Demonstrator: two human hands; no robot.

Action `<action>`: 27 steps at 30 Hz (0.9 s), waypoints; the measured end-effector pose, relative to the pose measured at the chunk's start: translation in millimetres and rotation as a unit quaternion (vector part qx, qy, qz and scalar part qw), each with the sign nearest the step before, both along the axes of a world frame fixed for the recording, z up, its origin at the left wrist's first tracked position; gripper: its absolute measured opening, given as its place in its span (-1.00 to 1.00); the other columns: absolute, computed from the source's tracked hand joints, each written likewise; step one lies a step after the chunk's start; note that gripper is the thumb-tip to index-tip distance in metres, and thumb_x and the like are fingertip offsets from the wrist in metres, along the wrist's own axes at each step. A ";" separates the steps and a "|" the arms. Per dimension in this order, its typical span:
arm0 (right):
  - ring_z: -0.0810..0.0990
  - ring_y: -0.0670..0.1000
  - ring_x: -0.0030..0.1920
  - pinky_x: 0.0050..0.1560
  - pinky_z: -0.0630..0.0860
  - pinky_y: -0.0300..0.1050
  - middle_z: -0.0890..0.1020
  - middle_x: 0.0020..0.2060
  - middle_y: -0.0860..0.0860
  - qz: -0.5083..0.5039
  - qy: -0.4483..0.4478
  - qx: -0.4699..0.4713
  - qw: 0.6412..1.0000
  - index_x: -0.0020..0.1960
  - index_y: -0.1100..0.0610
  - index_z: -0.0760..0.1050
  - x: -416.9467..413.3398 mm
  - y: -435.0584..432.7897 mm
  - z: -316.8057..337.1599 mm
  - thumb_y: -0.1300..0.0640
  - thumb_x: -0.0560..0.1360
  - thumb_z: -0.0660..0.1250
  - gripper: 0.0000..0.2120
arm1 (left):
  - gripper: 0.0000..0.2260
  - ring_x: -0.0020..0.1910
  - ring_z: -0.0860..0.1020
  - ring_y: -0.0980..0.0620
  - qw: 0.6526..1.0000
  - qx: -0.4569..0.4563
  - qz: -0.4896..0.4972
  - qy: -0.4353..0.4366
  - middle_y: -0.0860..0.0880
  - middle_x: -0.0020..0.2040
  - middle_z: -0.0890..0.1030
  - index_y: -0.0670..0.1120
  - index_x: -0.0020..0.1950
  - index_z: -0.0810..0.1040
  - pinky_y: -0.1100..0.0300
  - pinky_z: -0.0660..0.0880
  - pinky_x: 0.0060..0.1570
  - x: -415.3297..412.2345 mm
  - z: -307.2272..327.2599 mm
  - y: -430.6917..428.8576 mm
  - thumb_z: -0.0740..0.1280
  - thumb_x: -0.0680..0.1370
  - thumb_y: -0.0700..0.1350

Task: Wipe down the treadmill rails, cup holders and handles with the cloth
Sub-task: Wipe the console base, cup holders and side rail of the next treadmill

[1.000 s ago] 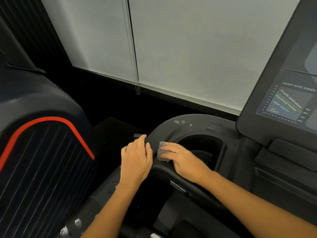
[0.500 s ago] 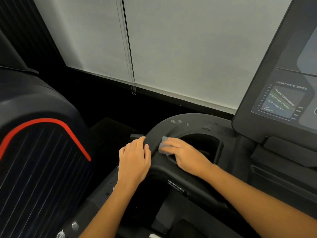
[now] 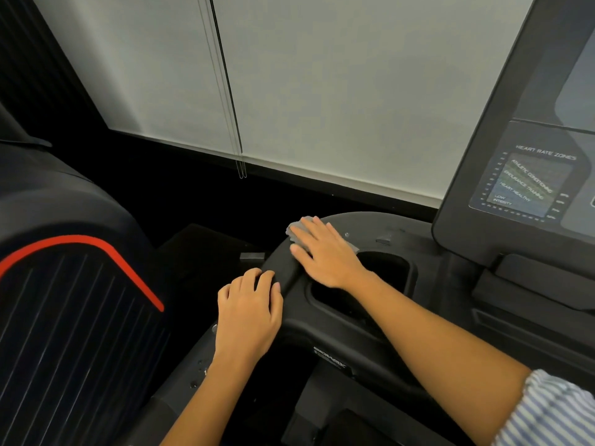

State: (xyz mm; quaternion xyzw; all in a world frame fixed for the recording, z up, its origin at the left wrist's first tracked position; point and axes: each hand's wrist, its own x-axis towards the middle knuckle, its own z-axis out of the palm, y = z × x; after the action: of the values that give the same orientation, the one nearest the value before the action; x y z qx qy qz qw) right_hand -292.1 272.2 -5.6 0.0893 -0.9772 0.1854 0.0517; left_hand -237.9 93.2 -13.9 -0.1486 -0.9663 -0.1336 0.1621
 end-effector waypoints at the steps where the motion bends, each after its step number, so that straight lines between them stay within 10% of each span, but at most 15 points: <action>1: -0.05 0.04 0.52 0.47 -0.14 -0.04 0.09 0.51 0.04 -0.020 -0.006 -0.007 1.000 0.51 0.05 0.08 -3.4 6.8 2.5 -0.08 0.63 -0.05 -0.51 | -0.61 -0.01 0.58 -0.06 1.000 0.000 0.000 -0.001 -0.05 0.06 0.60 -0.10 0.12 0.58 -0.02 0.46 0.00 -0.1 -0.3 0.1 0.04 0.55 0.03; 11: 0.31 0.08 0.28 0.31 0.27 0.08 0.42 0.20 0.03 -0.112 0.075 0.011 0.991 0.24 0.08 0.37 -10.4 9.9 0.1 -0.02 0.56 -0.09 -0.60 | -0.61 -0.01 0.58 -0.05 1.000 -0.009 -0.001 0.002 -0.05 0.05 0.60 -0.10 0.12 0.58 -0.01 0.46 0.01 -0.2 -1.2 0.2 0.04 0.55 0.03; 17: 0.23 0.11 0.43 0.43 0.16 0.00 0.36 0.39 0.06 -0.057 0.094 0.010 0.994 0.40 0.12 0.32 1.2 -7.9 -12.9 0.15 0.61 0.05 -0.62 | -0.60 0.00 0.58 -0.06 1.000 -0.008 -0.004 0.006 -0.07 0.06 0.60 -0.11 0.13 0.57 -0.02 0.45 0.02 -0.3 -0.6 1.1 0.03 0.55 0.03; 27: 0.28 0.13 0.32 0.33 0.24 0.06 0.39 0.30 0.08 -0.287 0.040 0.044 0.956 0.38 0.12 0.32 10.5 90.8 -0.7 0.28 0.48 0.14 -0.53 | -0.60 0.00 0.58 -0.07 1.000 -0.013 -0.006 0.008 -0.07 0.05 0.60 -0.11 0.12 0.57 -0.03 0.46 0.02 0.1 -1.0 0.6 0.03 0.55 0.02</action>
State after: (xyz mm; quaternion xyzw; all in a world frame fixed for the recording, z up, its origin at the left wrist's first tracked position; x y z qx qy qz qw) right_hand -281.6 363.0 -6.4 -0.1848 -0.9662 0.1155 0.1380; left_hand -237.8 93.8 -14.8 -0.1572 -0.9659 -0.1203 0.1670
